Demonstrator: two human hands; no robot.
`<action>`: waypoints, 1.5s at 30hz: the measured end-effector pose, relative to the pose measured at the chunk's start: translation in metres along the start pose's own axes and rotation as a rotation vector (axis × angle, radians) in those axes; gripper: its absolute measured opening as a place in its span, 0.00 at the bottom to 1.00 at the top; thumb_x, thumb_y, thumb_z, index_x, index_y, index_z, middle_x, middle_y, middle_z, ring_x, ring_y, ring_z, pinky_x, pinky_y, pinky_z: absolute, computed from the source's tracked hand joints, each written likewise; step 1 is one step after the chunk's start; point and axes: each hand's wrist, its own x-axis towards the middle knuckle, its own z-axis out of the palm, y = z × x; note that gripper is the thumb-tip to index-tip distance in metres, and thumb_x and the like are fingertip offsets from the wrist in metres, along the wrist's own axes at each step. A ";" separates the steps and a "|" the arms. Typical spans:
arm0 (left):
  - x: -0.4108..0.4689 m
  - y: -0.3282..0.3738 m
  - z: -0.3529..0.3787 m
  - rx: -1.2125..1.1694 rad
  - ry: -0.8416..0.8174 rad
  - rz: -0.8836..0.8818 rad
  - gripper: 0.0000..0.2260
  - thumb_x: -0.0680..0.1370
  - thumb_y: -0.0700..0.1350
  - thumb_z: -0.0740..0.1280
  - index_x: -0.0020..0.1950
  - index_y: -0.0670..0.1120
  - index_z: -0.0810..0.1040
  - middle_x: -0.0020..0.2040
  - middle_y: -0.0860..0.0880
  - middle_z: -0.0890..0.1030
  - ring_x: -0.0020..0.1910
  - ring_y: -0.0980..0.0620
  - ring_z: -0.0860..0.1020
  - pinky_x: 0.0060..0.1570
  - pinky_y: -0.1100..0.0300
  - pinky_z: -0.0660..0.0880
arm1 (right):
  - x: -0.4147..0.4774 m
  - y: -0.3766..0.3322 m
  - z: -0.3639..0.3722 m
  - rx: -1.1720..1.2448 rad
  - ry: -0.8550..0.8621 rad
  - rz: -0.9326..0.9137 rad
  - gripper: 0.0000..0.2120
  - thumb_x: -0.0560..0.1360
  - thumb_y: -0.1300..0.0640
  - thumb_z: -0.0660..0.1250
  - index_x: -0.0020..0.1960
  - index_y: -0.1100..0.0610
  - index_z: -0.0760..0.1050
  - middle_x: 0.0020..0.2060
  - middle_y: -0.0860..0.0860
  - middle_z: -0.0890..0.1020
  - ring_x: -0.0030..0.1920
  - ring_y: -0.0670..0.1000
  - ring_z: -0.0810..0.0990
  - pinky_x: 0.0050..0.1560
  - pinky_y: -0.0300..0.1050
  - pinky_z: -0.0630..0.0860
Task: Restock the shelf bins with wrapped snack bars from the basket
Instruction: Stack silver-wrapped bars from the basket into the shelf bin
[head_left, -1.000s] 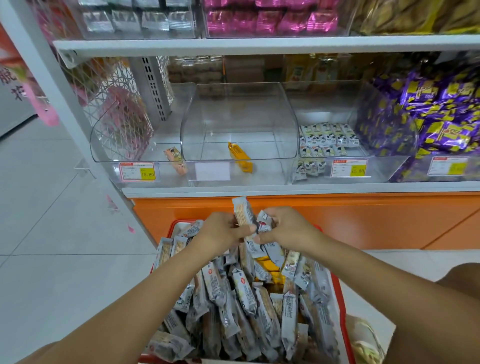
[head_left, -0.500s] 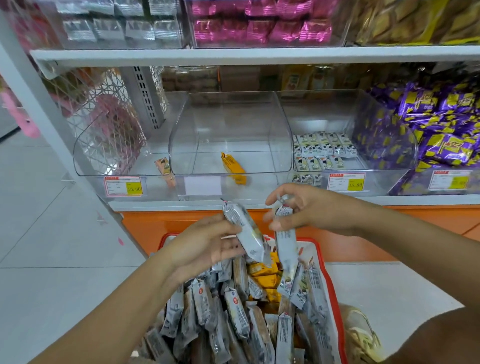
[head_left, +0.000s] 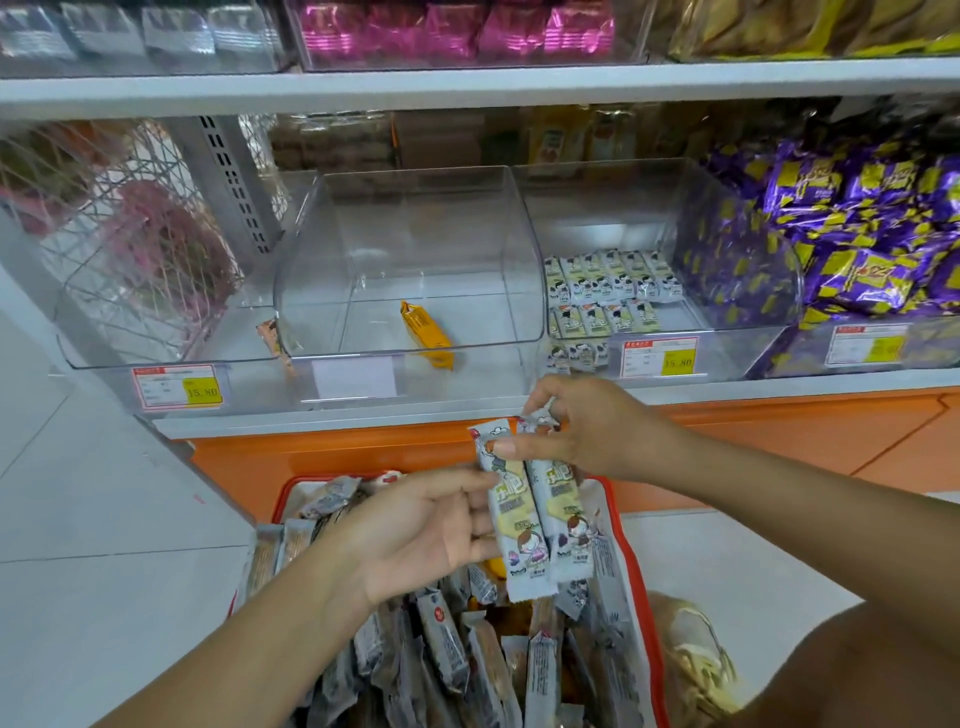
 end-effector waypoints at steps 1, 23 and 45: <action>0.002 0.001 0.002 0.004 -0.005 0.013 0.20 0.69 0.39 0.69 0.60 0.39 0.80 0.61 0.35 0.77 0.55 0.40 0.80 0.56 0.46 0.77 | -0.001 -0.001 -0.001 0.039 0.005 0.013 0.28 0.65 0.36 0.72 0.56 0.49 0.70 0.49 0.46 0.75 0.53 0.47 0.77 0.50 0.43 0.76; 0.009 0.065 0.028 1.236 0.685 0.723 0.18 0.79 0.45 0.65 0.69 0.53 0.72 0.65 0.60 0.71 0.67 0.61 0.68 0.61 0.71 0.60 | 0.017 -0.011 -0.122 -0.154 0.579 0.104 0.24 0.70 0.49 0.73 0.55 0.58 0.64 0.50 0.53 0.76 0.48 0.57 0.76 0.43 0.47 0.70; 0.017 0.060 -0.011 1.672 0.662 0.572 0.24 0.80 0.47 0.61 0.76 0.50 0.60 0.76 0.53 0.60 0.74 0.55 0.60 0.65 0.70 0.54 | 0.108 0.092 -0.112 -0.498 0.292 0.586 0.07 0.77 0.63 0.60 0.54 0.64 0.72 0.49 0.58 0.76 0.53 0.59 0.76 0.47 0.48 0.72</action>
